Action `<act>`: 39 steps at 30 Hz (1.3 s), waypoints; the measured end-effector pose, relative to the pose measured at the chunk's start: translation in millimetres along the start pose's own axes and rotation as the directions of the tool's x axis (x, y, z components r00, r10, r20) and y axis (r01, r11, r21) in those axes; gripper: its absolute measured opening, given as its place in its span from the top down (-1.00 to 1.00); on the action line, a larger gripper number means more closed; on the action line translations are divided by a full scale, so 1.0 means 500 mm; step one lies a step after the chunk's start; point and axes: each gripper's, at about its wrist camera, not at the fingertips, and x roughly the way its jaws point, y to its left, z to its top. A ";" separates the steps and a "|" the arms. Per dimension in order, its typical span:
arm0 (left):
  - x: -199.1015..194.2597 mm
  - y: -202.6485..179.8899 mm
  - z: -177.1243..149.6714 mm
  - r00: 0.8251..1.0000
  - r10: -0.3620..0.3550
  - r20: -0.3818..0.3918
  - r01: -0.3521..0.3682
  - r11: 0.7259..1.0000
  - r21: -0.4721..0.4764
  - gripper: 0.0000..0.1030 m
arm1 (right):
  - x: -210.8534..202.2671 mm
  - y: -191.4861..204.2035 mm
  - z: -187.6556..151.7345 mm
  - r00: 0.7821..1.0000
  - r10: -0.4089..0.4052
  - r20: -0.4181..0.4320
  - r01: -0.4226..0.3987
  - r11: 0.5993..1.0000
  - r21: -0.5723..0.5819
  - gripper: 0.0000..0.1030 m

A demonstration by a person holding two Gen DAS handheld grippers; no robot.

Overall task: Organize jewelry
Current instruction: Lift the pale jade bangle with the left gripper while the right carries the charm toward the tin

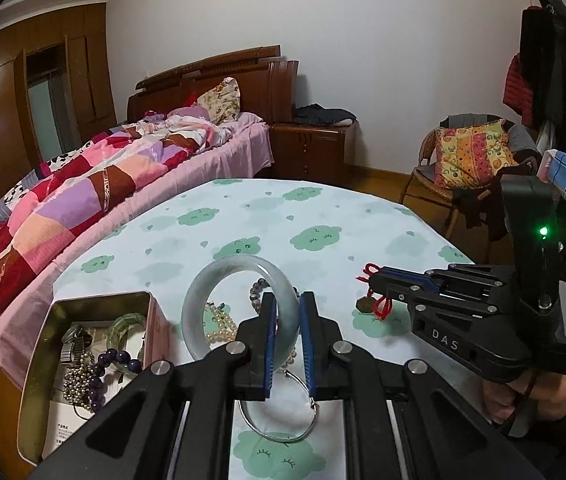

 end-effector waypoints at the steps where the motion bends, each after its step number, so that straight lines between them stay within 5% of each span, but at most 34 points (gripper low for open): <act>1: -0.003 0.001 -0.001 1.000 -0.001 0.003 0.001 1.000 -0.002 0.79 | -0.002 0.001 -0.001 1.000 -0.003 0.004 0.003 1.000 -0.003 0.85; 9: -0.026 0.018 -0.001 1.000 0.015 0.027 -0.014 1.000 -0.020 0.79 | -0.009 0.021 0.003 0.999 -0.028 0.022 0.029 0.999 -0.042 0.85; 39: -0.109 0.135 -0.034 0.991 0.129 0.042 -0.123 0.984 -0.132 0.79 | -0.054 0.203 0.073 0.989 0.122 0.079 -0.103 0.972 -0.209 0.86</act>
